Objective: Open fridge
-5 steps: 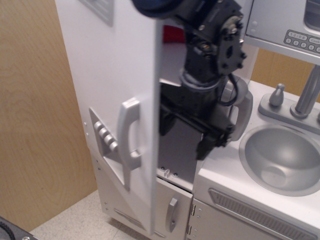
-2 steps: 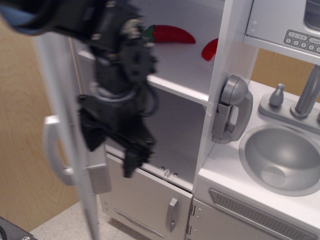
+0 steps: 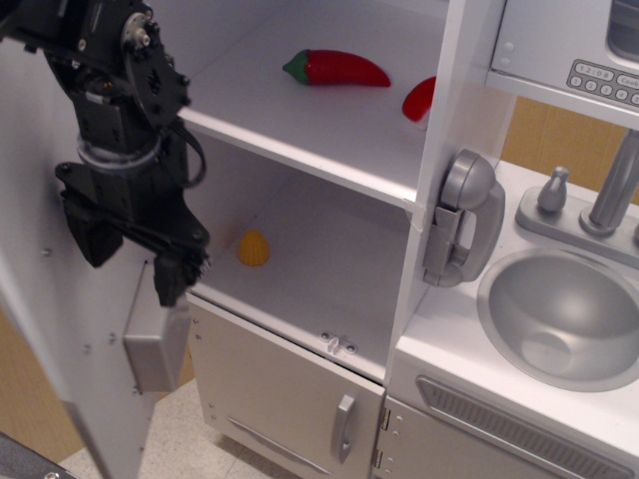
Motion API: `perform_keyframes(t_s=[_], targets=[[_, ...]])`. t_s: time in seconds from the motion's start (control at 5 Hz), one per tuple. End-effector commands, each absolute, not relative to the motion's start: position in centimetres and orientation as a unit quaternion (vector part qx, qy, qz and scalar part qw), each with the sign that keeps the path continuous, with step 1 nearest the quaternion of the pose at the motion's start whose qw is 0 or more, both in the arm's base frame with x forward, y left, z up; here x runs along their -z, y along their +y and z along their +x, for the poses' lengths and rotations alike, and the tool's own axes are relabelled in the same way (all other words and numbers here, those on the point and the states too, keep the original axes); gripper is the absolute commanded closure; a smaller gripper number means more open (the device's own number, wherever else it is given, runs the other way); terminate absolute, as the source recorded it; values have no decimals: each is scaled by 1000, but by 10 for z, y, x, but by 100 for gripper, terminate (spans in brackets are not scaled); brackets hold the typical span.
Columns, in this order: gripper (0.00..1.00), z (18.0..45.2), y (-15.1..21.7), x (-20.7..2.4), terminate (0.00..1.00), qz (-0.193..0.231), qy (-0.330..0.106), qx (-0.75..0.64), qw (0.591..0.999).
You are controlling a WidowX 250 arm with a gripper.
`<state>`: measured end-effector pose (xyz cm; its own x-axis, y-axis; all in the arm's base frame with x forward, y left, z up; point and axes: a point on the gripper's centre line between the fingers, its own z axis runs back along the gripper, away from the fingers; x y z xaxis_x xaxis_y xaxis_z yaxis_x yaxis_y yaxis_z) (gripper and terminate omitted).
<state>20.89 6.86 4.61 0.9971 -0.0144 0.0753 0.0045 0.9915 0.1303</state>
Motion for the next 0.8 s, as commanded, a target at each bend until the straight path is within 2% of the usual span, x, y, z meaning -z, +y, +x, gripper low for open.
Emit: perform_keyframes(t_s=[0.0, 0.2, 0.6], targets=[[0, 284, 114, -57, 0, 96, -115, -13, 989], [0, 313, 124, -64, 0, 87, -138, -8, 987], [0, 313, 124, -64, 0, 87, -138, -8, 987]])
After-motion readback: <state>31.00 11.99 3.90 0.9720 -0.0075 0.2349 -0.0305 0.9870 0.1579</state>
